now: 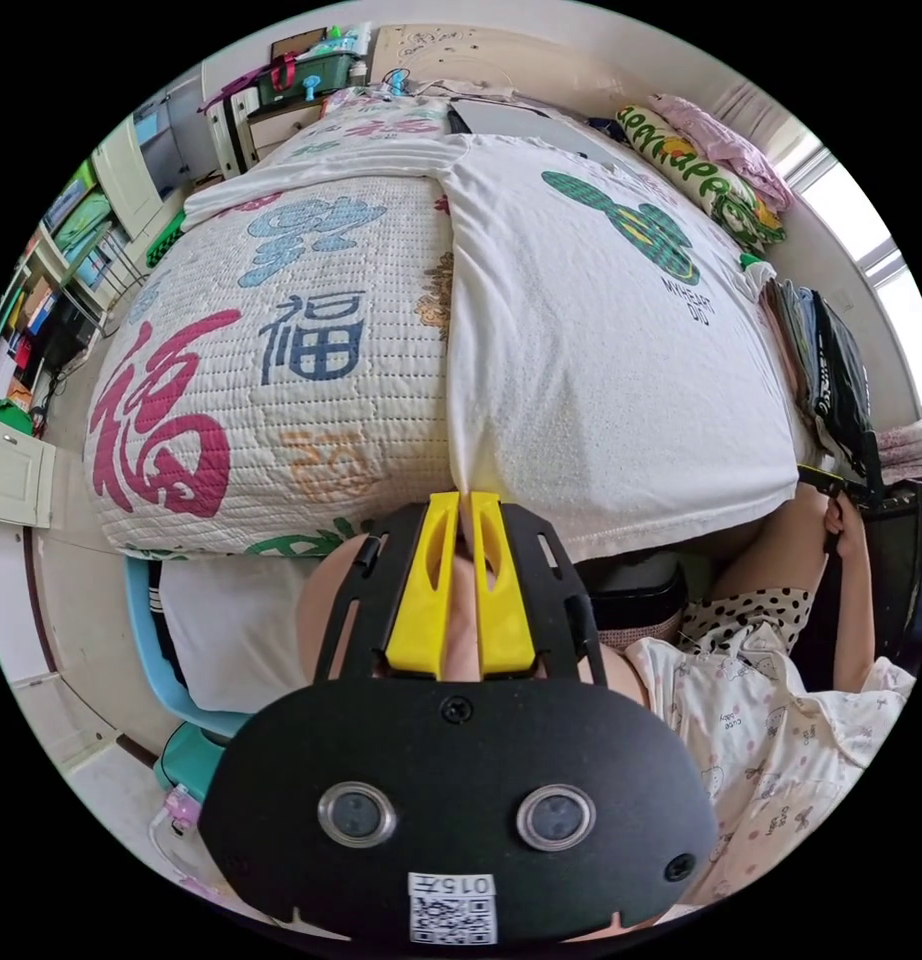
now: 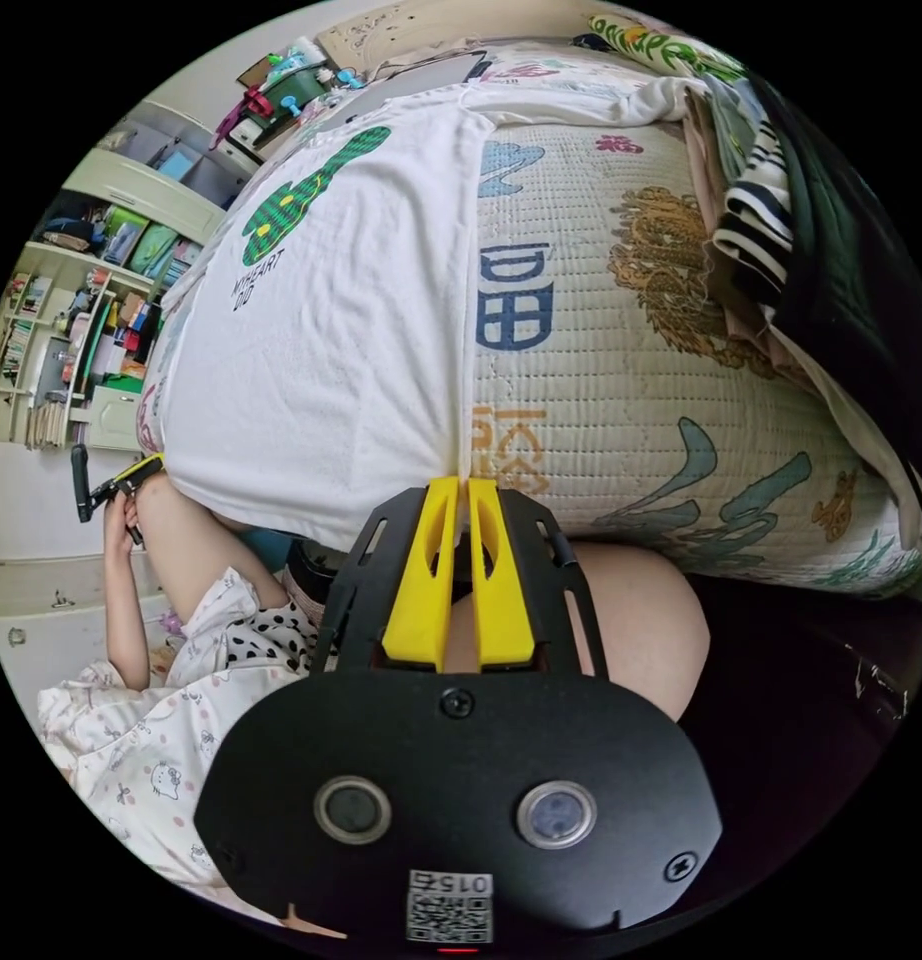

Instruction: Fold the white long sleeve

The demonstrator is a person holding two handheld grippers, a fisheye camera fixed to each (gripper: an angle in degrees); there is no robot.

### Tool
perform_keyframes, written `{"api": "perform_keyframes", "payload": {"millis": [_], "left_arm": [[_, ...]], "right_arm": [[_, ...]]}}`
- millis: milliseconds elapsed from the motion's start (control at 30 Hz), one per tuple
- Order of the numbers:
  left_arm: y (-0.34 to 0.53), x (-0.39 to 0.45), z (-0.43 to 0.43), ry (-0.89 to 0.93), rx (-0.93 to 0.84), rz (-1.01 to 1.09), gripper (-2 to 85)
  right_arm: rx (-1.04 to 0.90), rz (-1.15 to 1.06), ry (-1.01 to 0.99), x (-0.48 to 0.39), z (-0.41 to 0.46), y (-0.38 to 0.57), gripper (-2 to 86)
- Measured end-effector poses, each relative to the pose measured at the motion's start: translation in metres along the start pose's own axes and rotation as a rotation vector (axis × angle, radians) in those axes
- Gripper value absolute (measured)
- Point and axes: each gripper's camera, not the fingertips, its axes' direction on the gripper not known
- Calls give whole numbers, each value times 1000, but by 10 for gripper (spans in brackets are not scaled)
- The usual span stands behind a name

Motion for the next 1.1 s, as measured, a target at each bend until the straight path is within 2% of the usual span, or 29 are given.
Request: {"api": "perform_keyframes", "payload": {"millis": [200,400,600,733,800,867,900,967,1067,1100], "left_arm": [[30,-15,-27,52,47,-17,0],[74,-50,-59,221,147,-88,-4],[138,-77,-90,296,284,-223,-8],[181,-65,-123,293,432,-215,-8],[195,-42,-148,230,539,-143,-8],[219,3,-186,78,757,-43,-8],[225,15,-194,32,822,-26,-8],[244,60,-214,-143,1046,1,-7],[242,104,-213,-238,1218,43,-5],[234,109,-211,-214,1207,70,-5]], "right_arm": [[14,17,-54,4,-1,3,8],[53,61,-134,16,-3,8,8],[106,141,-256,33,0,19,3],[184,164,-356,34,-2,31,-2],[317,162,-338,27,-12,45,-3],[604,136,-196,-2,-30,80,-4],[674,136,-150,-11,-34,90,-4],[953,125,50,-52,-41,126,-4],[1210,-29,314,-109,-38,149,-4],[1253,-77,367,-120,-35,151,-3]]}}
